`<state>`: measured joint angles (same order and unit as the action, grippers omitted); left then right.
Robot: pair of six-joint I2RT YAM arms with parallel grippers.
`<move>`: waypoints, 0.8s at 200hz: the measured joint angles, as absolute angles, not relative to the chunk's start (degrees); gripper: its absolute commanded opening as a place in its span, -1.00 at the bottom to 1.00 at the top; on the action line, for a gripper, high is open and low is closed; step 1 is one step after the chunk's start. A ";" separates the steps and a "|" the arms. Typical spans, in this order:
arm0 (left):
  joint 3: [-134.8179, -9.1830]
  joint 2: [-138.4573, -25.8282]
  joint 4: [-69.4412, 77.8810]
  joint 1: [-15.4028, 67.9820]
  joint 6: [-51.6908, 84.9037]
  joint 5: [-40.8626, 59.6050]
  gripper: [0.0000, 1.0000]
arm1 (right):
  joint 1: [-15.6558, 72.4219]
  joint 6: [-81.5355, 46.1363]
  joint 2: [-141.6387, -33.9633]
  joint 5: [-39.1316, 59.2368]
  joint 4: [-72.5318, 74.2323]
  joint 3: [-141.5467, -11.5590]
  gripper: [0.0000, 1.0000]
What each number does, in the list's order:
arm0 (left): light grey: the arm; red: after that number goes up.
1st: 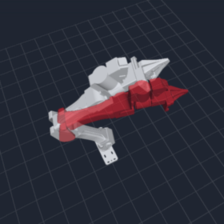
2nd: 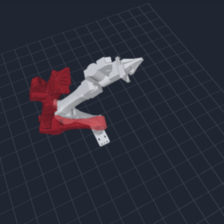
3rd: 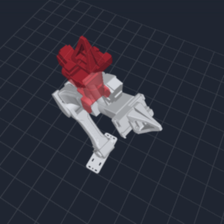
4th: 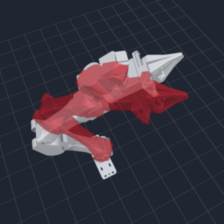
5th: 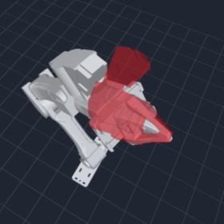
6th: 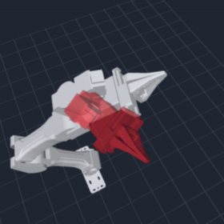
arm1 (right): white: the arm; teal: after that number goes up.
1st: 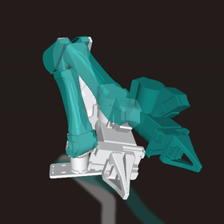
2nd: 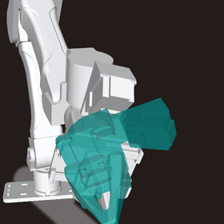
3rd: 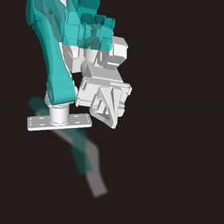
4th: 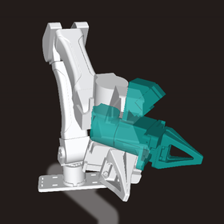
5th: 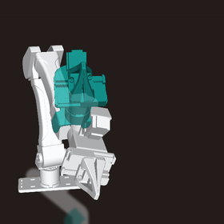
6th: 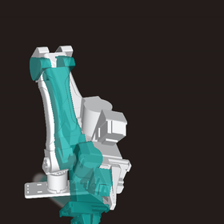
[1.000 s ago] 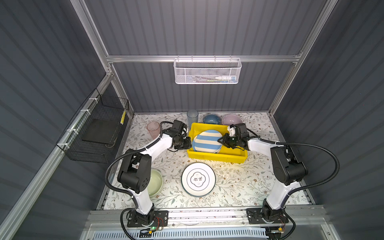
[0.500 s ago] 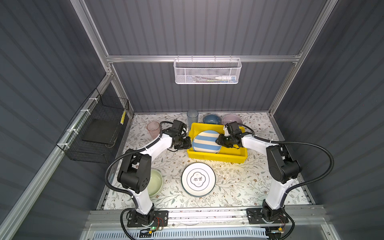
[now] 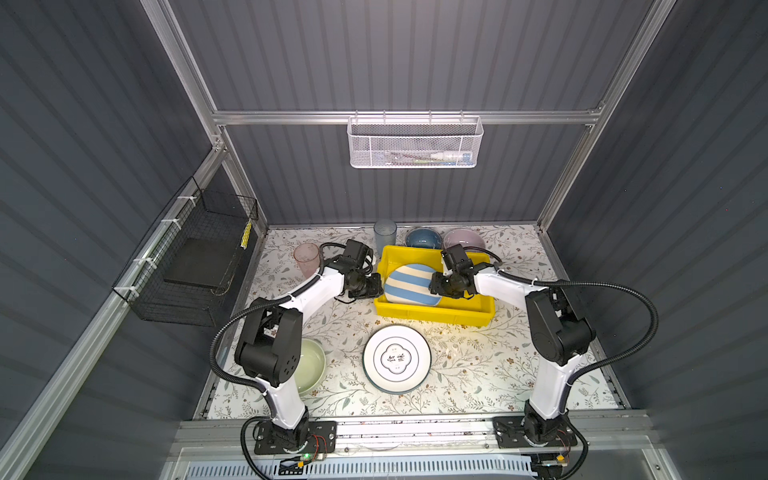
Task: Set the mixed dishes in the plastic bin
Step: 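Lower the striped plate flat into the yellow bin with the right gripper, then open the right gripper and withdraw both grippers toward the white plate stack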
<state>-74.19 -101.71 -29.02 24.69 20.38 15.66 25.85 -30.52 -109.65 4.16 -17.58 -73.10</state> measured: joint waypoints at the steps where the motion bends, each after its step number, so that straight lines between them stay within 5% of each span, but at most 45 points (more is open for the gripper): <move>1: -74.19 -101.71 -29.04 24.69 20.38 15.68 -0.51 | 25.85 -30.52 -109.69 4.05 -17.69 -73.17 0.11; 128: -74.19 -101.56 -29.08 24.21 20.10 16.10 -0.31 | 26.89 -29.41 -109.82 2.09 -20.12 -74.32 0.26; 160: -74.19 -99.48 -29.91 23.90 19.64 15.59 -0.01 | 26.94 -28.49 -106.89 2.09 -21.71 -74.32 0.36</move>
